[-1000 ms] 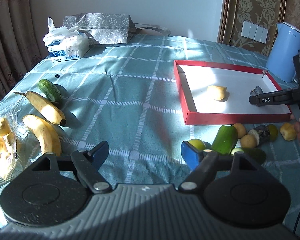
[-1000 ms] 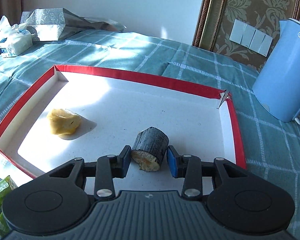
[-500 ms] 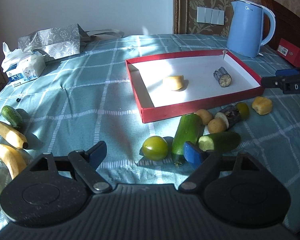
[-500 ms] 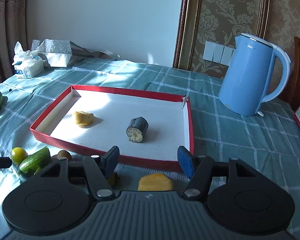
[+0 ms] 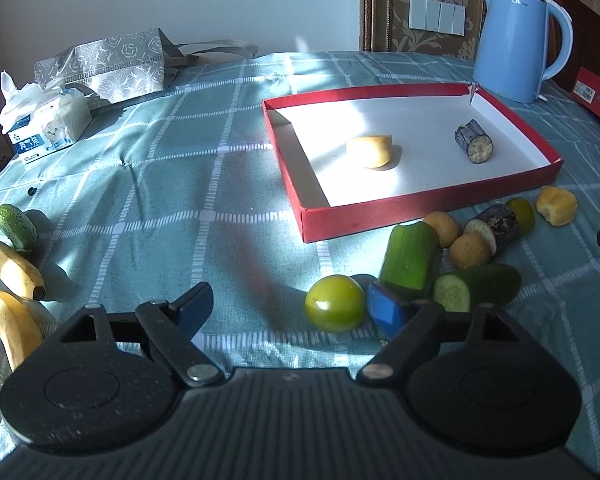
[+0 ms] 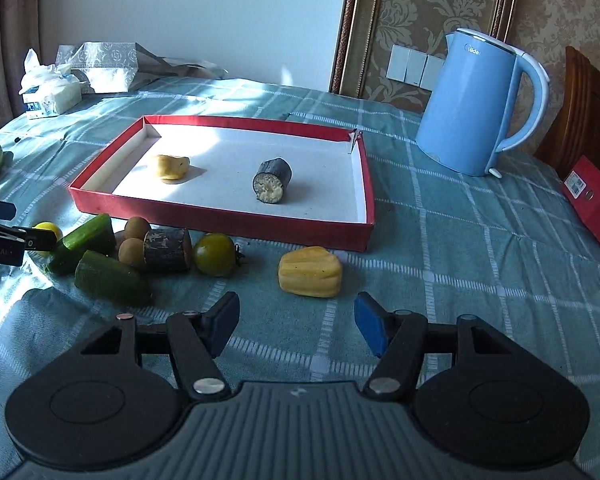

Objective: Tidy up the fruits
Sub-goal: 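Lower the eggplant slice into the red tray and open the right gripper, then move the left gripper to the green tomato and close on it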

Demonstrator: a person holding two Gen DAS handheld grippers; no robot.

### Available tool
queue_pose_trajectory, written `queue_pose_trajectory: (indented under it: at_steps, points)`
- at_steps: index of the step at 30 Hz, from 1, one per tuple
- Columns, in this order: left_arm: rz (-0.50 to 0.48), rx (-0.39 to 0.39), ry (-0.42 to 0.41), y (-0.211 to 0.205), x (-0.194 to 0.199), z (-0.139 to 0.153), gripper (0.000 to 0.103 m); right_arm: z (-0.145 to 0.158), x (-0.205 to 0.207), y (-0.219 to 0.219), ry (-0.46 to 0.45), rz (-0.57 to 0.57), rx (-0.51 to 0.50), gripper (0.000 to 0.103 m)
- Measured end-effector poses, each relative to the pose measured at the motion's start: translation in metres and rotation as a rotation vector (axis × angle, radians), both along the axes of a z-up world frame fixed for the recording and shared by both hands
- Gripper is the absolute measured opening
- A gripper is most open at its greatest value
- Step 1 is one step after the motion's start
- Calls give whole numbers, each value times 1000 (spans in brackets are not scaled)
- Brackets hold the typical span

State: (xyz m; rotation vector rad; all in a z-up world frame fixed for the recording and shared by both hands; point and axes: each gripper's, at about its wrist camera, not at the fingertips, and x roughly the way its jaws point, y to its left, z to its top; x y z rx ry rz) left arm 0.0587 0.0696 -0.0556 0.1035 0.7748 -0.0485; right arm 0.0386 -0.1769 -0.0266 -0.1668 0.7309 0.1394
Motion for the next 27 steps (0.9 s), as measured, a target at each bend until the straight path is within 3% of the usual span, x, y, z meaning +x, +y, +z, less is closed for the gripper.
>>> queue_pose_trajectory:
  at_steps: [5, 8, 17, 20, 27]
  points:
    - [-9, -14, -8, 3, 3, -2, 84, 1, -2, 6, 11, 11, 7, 63]
    - [-23, -12, -3, 4, 1, 2, 78, 2, -4, 11, 15, 20, 5, 63]
    - [22, -32, -1, 14, -4, 5, 81, 3, -7, 12, 21, 19, 15, 63]
    - [45, -83, 1, 27, -7, 9, 81, 4, -9, 10, 12, 11, 16, 63]
    - [-36, -95, 7, 15, -2, 4, 81, -1, -8, 9, 34, 4, 24, 63]
